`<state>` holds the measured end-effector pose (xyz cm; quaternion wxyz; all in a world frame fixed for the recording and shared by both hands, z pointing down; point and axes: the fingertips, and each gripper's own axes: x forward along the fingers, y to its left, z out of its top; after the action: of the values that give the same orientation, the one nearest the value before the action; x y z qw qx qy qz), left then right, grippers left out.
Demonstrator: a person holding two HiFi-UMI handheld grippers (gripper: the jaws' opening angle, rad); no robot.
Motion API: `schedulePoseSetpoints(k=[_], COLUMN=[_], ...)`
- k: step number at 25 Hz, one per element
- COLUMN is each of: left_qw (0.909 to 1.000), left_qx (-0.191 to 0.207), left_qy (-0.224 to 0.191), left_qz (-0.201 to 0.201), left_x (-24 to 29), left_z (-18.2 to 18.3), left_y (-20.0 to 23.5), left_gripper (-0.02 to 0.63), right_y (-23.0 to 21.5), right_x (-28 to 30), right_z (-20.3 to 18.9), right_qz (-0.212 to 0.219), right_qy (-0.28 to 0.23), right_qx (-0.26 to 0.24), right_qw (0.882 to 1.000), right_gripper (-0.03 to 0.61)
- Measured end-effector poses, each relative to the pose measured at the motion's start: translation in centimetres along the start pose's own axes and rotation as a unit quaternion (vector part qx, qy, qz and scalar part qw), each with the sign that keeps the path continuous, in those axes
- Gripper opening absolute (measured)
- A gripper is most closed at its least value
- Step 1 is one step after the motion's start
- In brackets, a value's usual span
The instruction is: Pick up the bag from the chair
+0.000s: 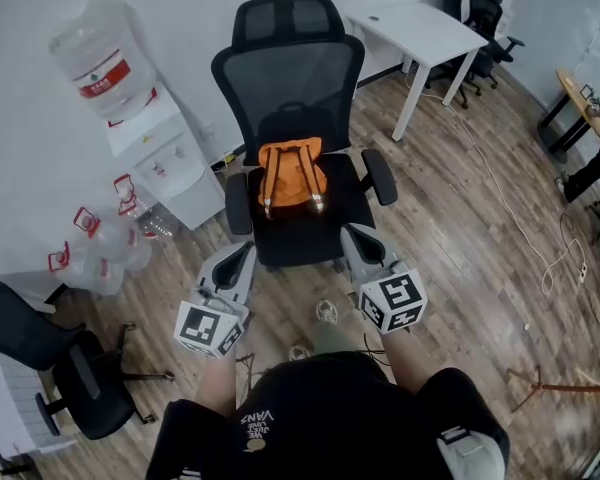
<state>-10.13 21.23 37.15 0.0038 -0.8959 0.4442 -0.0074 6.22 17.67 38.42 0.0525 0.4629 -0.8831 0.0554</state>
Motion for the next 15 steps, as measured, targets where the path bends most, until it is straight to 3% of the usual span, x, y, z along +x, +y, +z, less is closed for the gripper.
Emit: schedulePoseSetpoints(k=[15], left_qw=[0.9987], left_qx=[-0.001], left_qy=[-0.002], left_qz=[0.051], left_x=[7.5], left_z=[0.4], left_y=[6.0], left_gripper=[0.006], right_y=[-7.4], right_x=[8.7], right_z=[1.8], right_qz=[0.021], right_qy=[-0.003], right_qx=[0.011], right_qw=[1.0], right_gripper=[-0.003])
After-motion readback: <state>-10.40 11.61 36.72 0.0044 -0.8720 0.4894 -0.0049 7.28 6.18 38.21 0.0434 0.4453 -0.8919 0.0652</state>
